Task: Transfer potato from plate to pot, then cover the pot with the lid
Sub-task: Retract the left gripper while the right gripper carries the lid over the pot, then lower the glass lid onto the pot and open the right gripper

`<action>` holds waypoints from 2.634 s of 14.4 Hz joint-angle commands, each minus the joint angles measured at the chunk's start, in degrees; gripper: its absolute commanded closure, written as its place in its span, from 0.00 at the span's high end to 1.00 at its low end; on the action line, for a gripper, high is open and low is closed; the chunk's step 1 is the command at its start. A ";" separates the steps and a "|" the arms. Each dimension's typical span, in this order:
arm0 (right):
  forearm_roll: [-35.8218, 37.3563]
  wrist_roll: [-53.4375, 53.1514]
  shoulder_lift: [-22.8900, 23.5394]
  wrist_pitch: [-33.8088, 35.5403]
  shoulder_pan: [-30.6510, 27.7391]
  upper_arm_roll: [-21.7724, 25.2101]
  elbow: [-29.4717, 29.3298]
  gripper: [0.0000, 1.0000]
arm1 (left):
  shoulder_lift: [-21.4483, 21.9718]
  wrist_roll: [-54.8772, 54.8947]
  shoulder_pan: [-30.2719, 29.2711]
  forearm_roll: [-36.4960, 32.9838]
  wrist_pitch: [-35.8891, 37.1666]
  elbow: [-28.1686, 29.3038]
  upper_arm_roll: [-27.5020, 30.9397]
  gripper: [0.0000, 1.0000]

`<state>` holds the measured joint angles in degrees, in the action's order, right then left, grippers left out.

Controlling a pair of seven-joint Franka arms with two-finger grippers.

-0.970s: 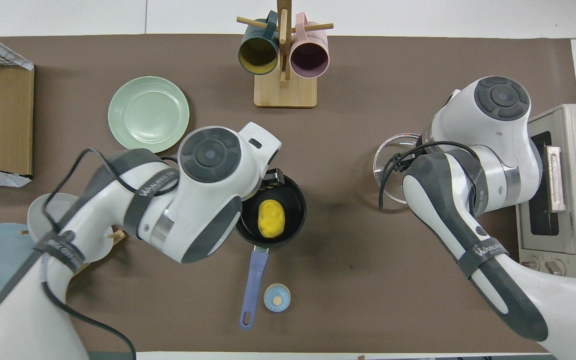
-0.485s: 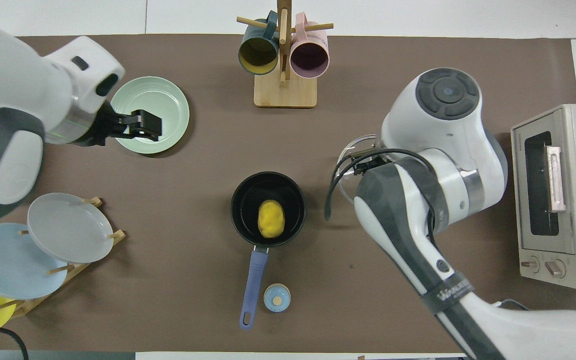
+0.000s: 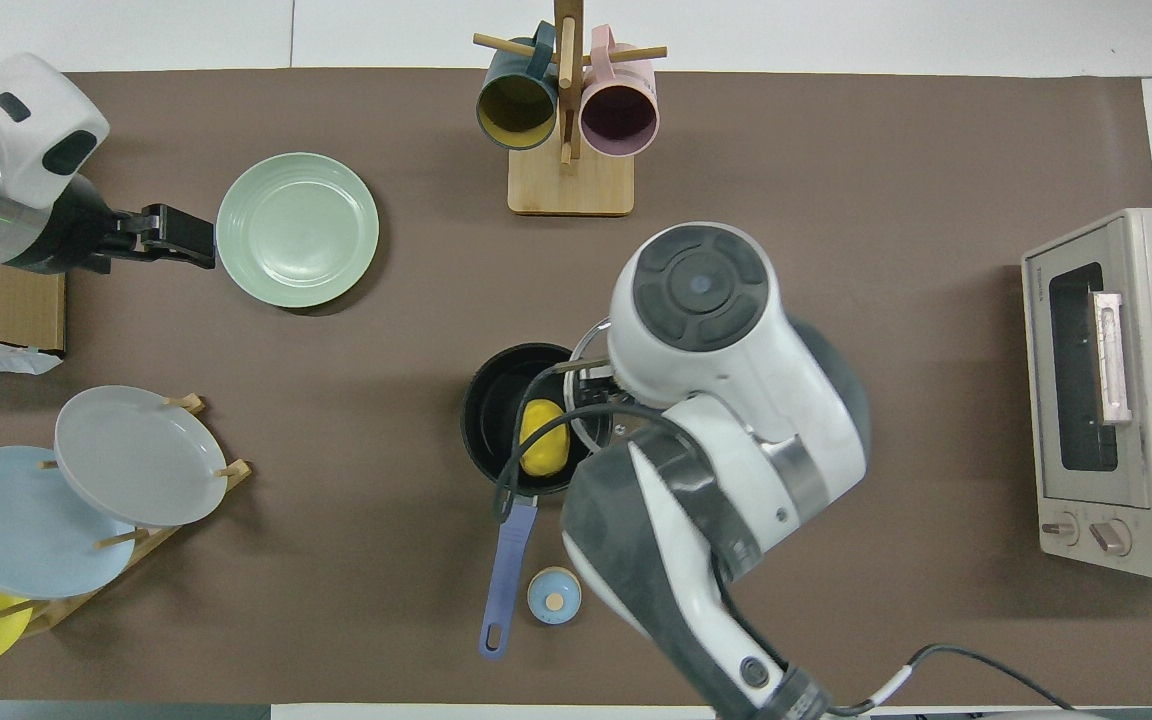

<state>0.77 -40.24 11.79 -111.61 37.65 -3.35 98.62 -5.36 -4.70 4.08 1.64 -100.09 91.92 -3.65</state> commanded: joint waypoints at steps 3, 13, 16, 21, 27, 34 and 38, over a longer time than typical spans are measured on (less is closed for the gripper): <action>-0.60 -0.19 -1.86 -8.62 -0.91 -0.43 6.85 0.00 | 0.61 0.75 -0.74 0.12 5.94 -2.61 -0.04 1.00; -0.60 -0.72 2.97 -11.97 1.28 -0.43 5.18 0.00 | 7.54 -0.48 0.23 -1.73 14.15 0.18 0.58 1.00; -0.42 -0.81 3.32 -12.32 1.99 -0.43 4.57 0.00 | 7.47 -0.31 0.05 -1.72 11.07 0.20 0.49 1.00; -0.33 -0.81 6.14 -11.71 1.99 -0.43 2.45 0.00 | 7.11 0.31 -0.47 -1.55 9.91 -1.48 0.32 1.00; 1.68 -0.81 6.93 -11.61 2.43 -0.43 2.28 0.00 | 7.64 0.40 -0.56 -1.55 10.80 -0.95 0.23 1.00; 5.91 -0.81 7.02 -11.53 2.43 -0.43 2.72 0.00 | 7.73 1.01 -0.48 -1.55 10.97 -0.95 0.23 1.00; 5.20 -0.81 7.28 -11.18 2.25 -0.43 2.81 1.00 | 7.73 2.23 -0.30 -1.72 11.67 -0.95 0.40 1.00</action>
<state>5.66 -40.82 17.32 -122.82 40.14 -3.68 101.20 1.08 -4.17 3.97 0.75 -89.51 90.08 -3.29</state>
